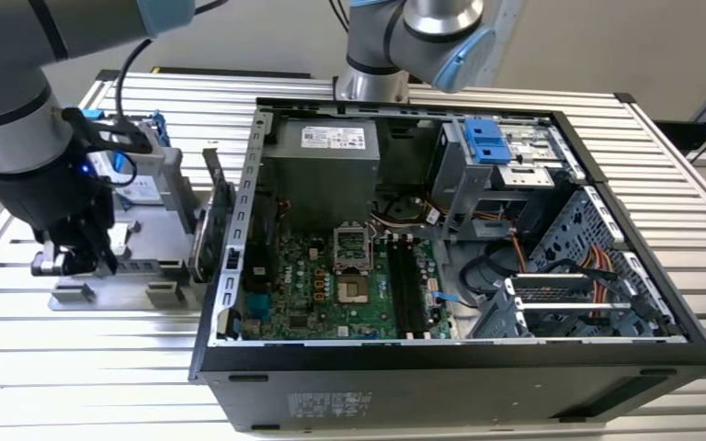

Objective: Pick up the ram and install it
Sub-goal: 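Pick up the ram and move it above insertion slot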

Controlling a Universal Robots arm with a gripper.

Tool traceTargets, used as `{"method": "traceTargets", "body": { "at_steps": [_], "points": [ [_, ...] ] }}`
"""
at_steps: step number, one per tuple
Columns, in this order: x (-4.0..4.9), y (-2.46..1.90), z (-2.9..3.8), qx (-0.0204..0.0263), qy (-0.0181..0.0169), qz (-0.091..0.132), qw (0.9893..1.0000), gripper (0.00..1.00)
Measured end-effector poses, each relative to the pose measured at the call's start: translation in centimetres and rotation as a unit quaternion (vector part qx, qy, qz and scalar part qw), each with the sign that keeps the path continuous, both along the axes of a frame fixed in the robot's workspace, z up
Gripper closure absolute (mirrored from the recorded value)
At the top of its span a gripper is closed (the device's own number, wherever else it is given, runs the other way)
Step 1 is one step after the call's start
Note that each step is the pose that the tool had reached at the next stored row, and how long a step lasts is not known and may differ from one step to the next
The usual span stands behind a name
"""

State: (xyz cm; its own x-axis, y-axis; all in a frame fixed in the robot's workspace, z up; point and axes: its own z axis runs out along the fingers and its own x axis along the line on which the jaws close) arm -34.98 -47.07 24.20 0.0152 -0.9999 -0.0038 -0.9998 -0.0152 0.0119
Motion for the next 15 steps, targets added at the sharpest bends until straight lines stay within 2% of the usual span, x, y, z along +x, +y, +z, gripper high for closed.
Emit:
{"method": "traceTargets", "body": {
  "at_steps": [15],
  "points": [
    [0.0,0.0,1.18,0.0,0.0,0.0,1.0,1.0]
  ]
}}
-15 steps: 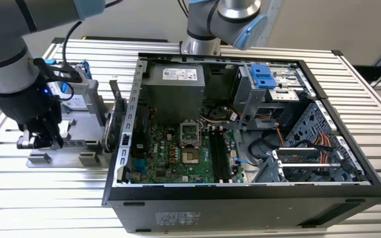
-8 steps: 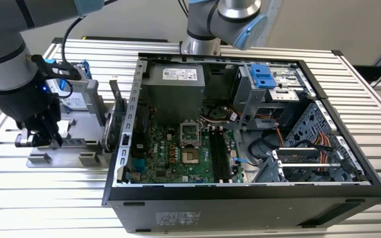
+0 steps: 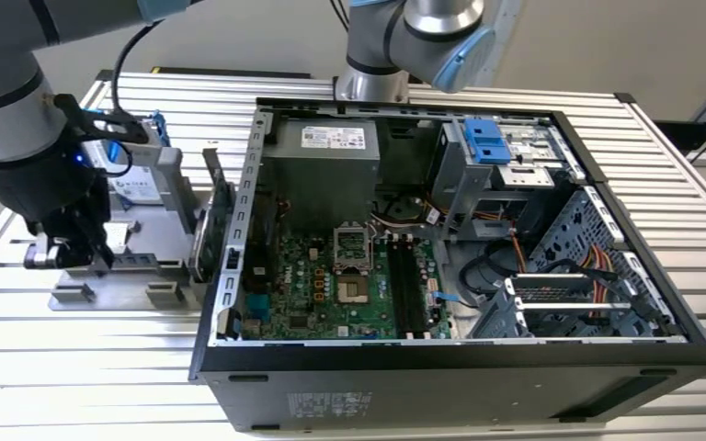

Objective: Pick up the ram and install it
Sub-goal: 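Pick up the ram and move it above insertion slot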

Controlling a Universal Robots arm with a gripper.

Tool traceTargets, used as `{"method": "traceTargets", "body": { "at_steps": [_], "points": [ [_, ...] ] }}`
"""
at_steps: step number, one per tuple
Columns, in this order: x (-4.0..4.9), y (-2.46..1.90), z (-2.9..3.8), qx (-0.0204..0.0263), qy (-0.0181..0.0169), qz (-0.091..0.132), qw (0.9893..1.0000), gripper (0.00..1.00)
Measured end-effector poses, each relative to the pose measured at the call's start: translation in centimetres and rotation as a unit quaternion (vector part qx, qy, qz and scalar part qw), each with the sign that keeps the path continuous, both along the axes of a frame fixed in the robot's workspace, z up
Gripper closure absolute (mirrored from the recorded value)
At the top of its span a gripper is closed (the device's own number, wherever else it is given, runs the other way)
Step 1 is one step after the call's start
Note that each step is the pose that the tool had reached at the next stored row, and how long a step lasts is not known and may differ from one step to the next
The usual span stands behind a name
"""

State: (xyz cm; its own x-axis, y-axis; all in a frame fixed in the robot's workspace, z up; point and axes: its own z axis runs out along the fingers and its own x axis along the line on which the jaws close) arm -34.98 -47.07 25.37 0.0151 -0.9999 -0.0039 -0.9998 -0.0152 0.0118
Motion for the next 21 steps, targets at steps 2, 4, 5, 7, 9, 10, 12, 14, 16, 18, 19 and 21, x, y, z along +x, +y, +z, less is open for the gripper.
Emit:
{"method": "traceTargets", "body": {
  "at_steps": [2,4,5,7,9,10,12,14,16,18,19,21],
  "points": [
    [0.0,0.0,0.17,0.0,0.0,0.0,1.0,1.0],
    [0.0,0.0,0.31,0.0,0.0,0.0,1.0,1.0],
    [0.0,0.0,0.38,0.0,0.0,0.0,1.0,1.0],
    [0.0,0.0,0.51,0.0,0.0,0.0,1.0,1.0],
    [0.0,0.0,0.67,0.0,0.0,0.0,1.0,1.0],
    [0.0,0.0,0.75,0.0,0.0,0.0,1.0,1.0],
    [0.0,0.0,0.92,0.0,0.0001,0.0,1.0,1.0],
    [0.0,0.0,1.07,0.0,0.0,0.0,1.0,1.0],
    [0.0,0.0,1.23,-0.0001,0.0001,0.0,1.0,1.0],
    [0.0,0.0,1.38,0.0,0.0,0.0,1.0,1.0],
    [0.0,0.0,1.46,0.0,0.0,0.0,1.0,1.0],
    [0.0,0.0,1.61,0.0,0.0,0.0,1.0,1.0]
  ]
}}
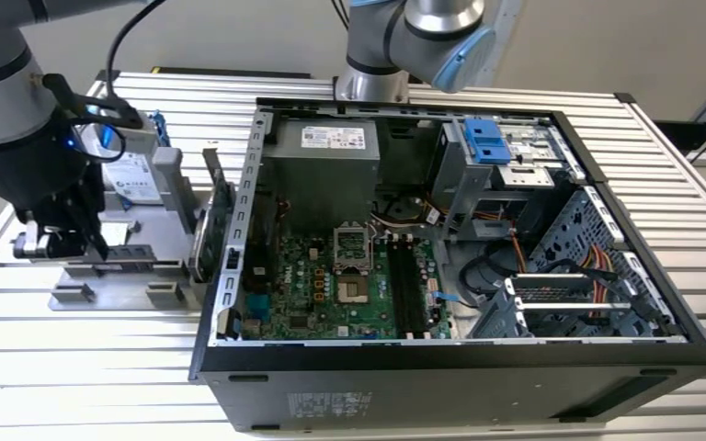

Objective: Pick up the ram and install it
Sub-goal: 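Pick up the ram and move it above insertion slot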

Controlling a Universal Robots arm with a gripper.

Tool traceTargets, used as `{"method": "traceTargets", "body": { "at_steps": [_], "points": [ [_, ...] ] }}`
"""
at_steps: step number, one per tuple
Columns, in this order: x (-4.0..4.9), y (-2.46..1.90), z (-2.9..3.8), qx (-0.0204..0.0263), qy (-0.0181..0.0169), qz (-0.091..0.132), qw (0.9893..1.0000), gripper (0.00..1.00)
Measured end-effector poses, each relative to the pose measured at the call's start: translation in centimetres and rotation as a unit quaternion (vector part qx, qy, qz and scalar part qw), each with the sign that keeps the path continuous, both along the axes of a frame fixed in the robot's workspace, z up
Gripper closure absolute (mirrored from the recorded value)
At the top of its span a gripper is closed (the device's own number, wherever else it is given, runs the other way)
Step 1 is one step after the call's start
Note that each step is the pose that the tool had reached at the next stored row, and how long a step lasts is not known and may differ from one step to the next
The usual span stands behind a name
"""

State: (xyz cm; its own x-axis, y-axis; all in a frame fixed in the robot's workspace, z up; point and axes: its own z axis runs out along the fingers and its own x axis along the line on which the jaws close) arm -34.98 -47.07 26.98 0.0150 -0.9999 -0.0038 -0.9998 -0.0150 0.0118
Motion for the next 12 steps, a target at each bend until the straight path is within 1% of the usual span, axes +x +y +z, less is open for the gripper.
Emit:
{"method": "traceTargets", "body": {
  "at_steps": [12],
  "points": [
    [0.0,0.0,0.85,0.0,0.0,0.0,1.0,1.0]
  ]
}}
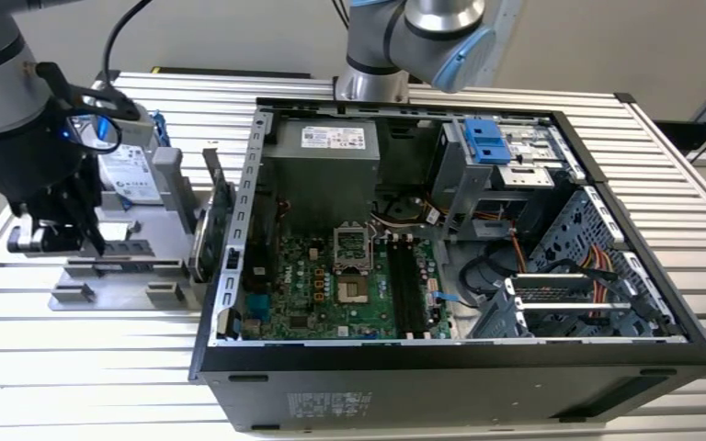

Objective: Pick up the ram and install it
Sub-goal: 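Pick up the ram and move it above insertion slot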

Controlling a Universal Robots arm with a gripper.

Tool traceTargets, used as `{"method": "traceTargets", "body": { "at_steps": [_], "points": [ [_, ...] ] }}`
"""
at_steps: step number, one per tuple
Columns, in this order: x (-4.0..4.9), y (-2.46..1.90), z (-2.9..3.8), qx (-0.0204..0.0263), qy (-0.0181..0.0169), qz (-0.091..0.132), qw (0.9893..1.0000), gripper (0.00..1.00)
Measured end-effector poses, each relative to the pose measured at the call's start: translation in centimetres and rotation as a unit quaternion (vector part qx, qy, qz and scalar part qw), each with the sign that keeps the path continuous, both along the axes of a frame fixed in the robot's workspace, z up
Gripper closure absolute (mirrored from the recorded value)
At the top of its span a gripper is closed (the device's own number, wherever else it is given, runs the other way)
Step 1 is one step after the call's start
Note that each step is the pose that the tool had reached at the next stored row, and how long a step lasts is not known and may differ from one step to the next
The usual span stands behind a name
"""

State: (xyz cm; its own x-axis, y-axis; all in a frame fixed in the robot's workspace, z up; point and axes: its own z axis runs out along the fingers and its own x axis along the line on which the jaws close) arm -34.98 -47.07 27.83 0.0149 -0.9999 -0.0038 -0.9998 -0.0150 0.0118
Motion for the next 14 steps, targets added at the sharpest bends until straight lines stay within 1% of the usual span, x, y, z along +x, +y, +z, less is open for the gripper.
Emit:
{"method": "traceTargets", "body": {
  "at_steps": [14],
  "points": [
    [0.0,0.0,0.98,0.0,0.0,0.0,1.0,1.0]
  ]
}}
